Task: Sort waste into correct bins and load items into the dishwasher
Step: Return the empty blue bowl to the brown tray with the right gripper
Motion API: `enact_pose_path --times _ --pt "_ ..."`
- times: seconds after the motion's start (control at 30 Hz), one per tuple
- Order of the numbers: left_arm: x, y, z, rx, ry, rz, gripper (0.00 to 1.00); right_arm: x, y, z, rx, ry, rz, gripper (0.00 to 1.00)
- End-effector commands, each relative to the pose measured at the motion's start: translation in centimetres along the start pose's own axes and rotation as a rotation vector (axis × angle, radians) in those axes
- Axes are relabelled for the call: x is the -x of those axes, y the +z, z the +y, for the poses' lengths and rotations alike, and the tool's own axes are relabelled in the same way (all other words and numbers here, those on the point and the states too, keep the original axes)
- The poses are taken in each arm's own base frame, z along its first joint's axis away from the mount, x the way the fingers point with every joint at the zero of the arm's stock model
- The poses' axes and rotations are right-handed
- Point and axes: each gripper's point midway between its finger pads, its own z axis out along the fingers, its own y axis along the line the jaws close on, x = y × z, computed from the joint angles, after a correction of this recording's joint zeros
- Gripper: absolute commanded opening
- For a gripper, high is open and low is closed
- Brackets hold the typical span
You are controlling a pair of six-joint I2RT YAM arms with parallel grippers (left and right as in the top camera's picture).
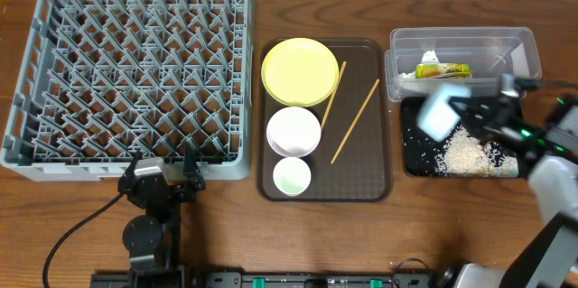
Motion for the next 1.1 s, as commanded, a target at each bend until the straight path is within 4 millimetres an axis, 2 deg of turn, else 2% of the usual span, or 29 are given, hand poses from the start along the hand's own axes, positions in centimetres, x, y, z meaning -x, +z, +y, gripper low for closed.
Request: enact_pose_path --times 0.0,0.2,0.27,0.33,0.43,0.6,0.7,0.9,1.07 --pt "-1.5 0.1 0.1 0.003 0.006 0.045 0.93 -1.8 4.2 4.4 0.0 -0.151 0.09 0.01" --pt "-1.5 0.1 0.1 0.003 0.006 0.045 0.93 -4.4 11.7 9.4 -0.019 -0.361 0.159 0.01" --pt "-1.5 0.1 0.1 0.003 0.006 0.045 0.93 -5.2 13.5 9.8 -0.065 -0.409 0.172 0.02" --pt "-1.5 0.1 0.1 0.003 0.006 0.045 0.93 -5.8 14.8 9.2 -0.194 -0.472 0.178 0.01" --pt "-1.5 0.1 0.1 0.003 0.006 0.045 0.93 -5.8 15.1 7.8 -0.456 -0.579 0.194 0.01" --pt "-1.5 0.1 0.1 0.003 0.006 0.045 0.93 -6.1 14.0 7.3 -0.742 -0.701 0.258 0.01" --pt "-1.5 0.1 0.1 0.003 0.006 0.045 0.93 -7.6 13.9 5.6 -0.819 -0.715 0.348 0.01" --pt "-1.5 0.1 0.1 0.003 0.006 0.045 0.93 -12.1 13.3 -1.0 -0.984 -0.592 0.627 0.01" --pt "-1.5 0.1 0.1 0.003 0.006 0.045 0.93 -14.4 13.2 -4.8 -1.068 -0.528 0.768 0.01"
